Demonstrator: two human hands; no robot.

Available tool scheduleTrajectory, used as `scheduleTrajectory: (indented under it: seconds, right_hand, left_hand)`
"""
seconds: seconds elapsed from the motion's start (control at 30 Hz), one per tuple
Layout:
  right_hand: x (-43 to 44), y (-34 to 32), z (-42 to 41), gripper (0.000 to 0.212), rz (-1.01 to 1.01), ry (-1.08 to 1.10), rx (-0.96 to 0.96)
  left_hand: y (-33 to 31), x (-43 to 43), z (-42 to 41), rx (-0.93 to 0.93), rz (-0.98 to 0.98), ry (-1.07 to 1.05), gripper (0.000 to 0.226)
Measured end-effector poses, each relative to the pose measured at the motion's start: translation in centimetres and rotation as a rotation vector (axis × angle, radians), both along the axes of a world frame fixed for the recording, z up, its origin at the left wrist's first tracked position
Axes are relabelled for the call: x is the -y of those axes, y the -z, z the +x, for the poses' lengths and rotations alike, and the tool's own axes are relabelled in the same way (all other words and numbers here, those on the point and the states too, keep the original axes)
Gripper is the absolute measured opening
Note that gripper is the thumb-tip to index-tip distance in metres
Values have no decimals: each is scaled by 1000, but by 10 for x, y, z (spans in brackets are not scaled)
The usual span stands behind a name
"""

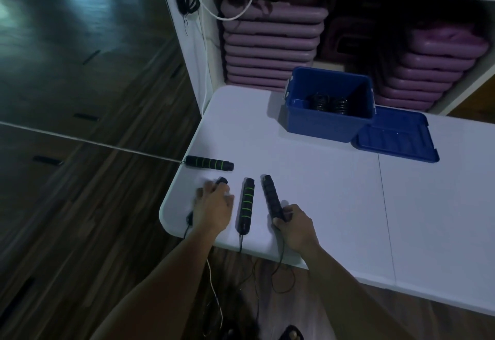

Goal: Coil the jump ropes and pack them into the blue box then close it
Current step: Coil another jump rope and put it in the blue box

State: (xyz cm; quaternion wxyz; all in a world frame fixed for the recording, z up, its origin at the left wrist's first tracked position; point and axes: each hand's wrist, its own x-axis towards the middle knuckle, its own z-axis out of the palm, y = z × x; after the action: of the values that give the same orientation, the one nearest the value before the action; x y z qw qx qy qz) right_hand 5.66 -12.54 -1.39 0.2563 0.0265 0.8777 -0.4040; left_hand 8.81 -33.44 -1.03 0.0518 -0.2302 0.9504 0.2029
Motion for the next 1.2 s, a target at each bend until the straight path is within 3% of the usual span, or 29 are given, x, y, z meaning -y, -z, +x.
scheduleTrajectory:
  seconds: [0.07,0.17,0.27,0.37,0.53,0.73,0.87,1.2]
  right_hand:
    - [1,0,0,22,8,-15,-11]
    - [3,0,0,14,-15,-34,-18]
    - [2,-4,1,11,-72,-3,29]
    - [-5,-10,3,14,-236,105,126]
    - [-20,-34,11,15,-521,253,352]
    - [-31,-66,26,14,-730,289,322]
    - [-30,-93,40,17,-856,213,315]
    - [-32,-130,53,14,-911,236,228]
  left_hand:
    - [-2,10,3,51,-81,-67,31]
    - [-4,12,8,158,-23,-118,49]
    - [-5,10,11,146,23,-129,56]
    - [-14,4,15,87,238,-206,42]
    - [-40,-5,25,8,489,-218,40]
    - [-98,-18,21,-5,924,-145,35]
    - [-135,-35,17,-12,1064,-53,37]
    - [-182,-71,12,-148,999,-2,45]
